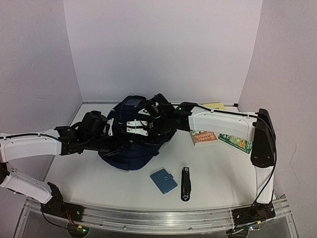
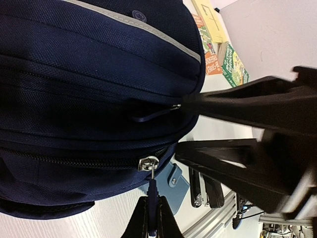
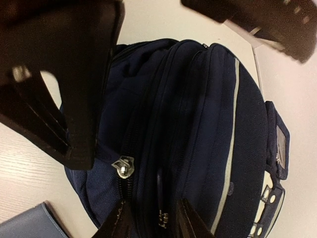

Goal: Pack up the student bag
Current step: Unzip the student bag at the center of the board.

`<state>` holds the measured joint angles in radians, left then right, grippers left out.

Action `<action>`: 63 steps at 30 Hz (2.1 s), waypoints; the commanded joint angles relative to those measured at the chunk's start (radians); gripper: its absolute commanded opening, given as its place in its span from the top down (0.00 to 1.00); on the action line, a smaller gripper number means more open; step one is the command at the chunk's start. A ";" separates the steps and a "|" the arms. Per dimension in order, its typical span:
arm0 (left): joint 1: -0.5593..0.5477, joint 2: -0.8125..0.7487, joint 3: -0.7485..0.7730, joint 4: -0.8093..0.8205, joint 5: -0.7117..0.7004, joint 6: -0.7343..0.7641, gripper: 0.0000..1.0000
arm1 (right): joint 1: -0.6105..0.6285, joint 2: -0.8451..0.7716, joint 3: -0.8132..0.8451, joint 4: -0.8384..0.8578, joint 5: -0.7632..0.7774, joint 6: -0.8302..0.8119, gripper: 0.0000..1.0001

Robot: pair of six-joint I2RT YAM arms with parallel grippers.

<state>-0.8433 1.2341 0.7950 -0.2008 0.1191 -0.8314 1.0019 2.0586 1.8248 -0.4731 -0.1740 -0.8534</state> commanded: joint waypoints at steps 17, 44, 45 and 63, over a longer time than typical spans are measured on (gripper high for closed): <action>0.013 -0.082 -0.039 0.187 0.017 -0.027 1.00 | -0.014 -0.023 -0.143 0.092 0.060 -0.047 1.00; 0.126 -0.091 0.006 -0.129 -0.195 0.014 1.00 | -0.210 -0.112 -0.215 0.108 0.108 -0.069 1.00; 0.126 -0.084 -0.001 -0.080 -0.130 0.027 1.00 | -0.215 -0.102 -0.198 0.109 0.110 -0.065 1.00; 0.101 -0.022 -0.007 0.255 0.210 0.019 1.00 | -0.084 -0.023 0.009 0.015 -0.040 0.019 0.50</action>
<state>-0.7337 1.2375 0.7586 -0.0913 0.2561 -0.8115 0.8800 1.9835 1.7961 -0.4475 -0.2034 -0.8352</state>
